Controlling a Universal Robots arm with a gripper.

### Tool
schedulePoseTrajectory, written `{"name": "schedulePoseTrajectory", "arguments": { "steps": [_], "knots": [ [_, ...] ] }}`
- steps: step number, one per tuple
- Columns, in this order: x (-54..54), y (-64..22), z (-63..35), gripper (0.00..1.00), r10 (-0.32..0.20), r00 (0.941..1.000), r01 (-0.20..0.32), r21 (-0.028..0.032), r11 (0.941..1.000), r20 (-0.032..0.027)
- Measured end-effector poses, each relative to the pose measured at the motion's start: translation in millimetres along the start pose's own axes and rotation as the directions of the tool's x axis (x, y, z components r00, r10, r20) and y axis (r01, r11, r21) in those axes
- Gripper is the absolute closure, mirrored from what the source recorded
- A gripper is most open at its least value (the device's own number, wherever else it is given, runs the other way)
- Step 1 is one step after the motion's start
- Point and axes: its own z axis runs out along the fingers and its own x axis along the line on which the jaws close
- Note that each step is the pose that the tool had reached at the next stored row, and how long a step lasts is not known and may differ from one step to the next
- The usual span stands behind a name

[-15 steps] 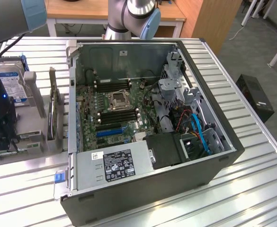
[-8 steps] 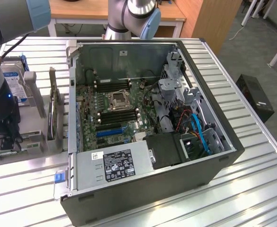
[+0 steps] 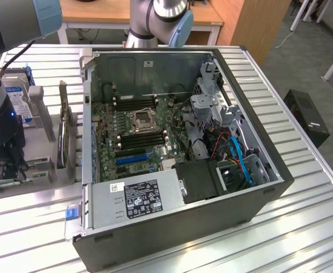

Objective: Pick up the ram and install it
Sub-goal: 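Pick up the ram and move it above insertion slot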

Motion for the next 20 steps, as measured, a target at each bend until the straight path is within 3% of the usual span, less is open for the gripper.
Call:
{"name": "schedulePoseTrajectory", "arguments": {
  "steps": [5, 13, 20],
  "knots": [
    [-0.1, 0.0, 1.0, 0.73, 0.000, 1.0000, 0.000, 0.0001, 1.0000, 0.0000],
    [0.0, -0.2, 11.4, 0.73, 0.000, 1.0000, 0.000, -0.0001, 1.0000, -0.0001],
    [0.0, -0.2, 11.5, 0.73, 0.000, 1.0000, 0.000, -0.0001, 1.0000, -0.0001]
  ]
}}
